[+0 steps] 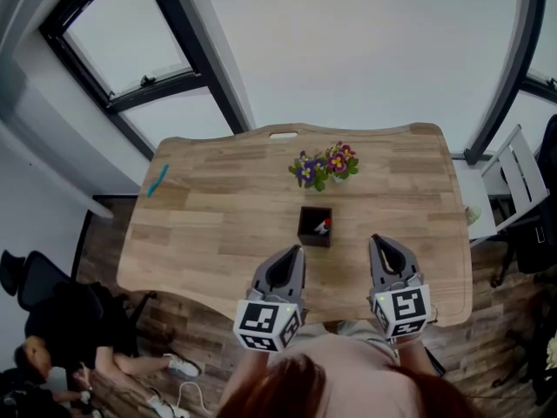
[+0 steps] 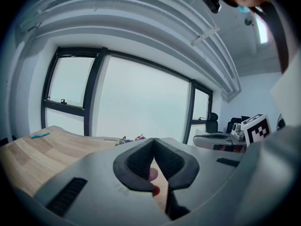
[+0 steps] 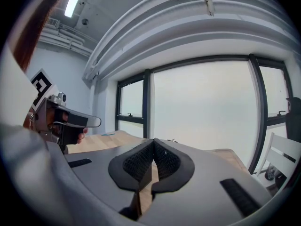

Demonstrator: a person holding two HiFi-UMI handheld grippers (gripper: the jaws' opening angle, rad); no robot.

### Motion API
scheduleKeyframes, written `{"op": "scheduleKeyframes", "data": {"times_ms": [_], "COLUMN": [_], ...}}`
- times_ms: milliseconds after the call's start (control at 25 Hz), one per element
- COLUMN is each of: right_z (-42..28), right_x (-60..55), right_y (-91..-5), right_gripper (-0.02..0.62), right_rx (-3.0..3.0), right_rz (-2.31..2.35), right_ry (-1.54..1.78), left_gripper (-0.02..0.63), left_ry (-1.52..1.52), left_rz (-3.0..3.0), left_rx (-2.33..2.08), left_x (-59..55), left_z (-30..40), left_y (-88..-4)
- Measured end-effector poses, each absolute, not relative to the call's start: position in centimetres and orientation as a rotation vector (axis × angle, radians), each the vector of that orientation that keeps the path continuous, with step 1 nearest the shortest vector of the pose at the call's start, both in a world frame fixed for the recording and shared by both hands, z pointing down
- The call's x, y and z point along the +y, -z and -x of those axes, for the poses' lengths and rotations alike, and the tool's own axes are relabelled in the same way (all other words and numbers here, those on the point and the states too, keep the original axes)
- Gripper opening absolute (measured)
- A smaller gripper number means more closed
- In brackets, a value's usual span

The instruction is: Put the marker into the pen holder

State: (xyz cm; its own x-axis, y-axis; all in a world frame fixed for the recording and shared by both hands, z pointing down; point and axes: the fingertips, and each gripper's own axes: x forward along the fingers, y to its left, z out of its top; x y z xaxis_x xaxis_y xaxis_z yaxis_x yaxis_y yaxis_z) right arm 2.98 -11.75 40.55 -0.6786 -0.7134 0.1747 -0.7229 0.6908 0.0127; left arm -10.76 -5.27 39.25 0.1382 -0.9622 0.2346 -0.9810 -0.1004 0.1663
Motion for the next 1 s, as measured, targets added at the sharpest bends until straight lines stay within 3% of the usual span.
{"op": "scheduleKeyframes", "data": {"times_ms": [1000], "right_z": [-0.6], "right_x": [-13.8], "right_y": [-41.7], "right_gripper": [0.000], "right_rx": [-2.669], "right_rz": [-1.167], "right_ry": [-0.080], "left_gripper": [0.002], "left_ry": [-0.065], "left_rz": [-2.152], "left_rx": [-1.851], "left_x": [-8.3], "left_z": [13.0], "left_y": [-40.1]}}
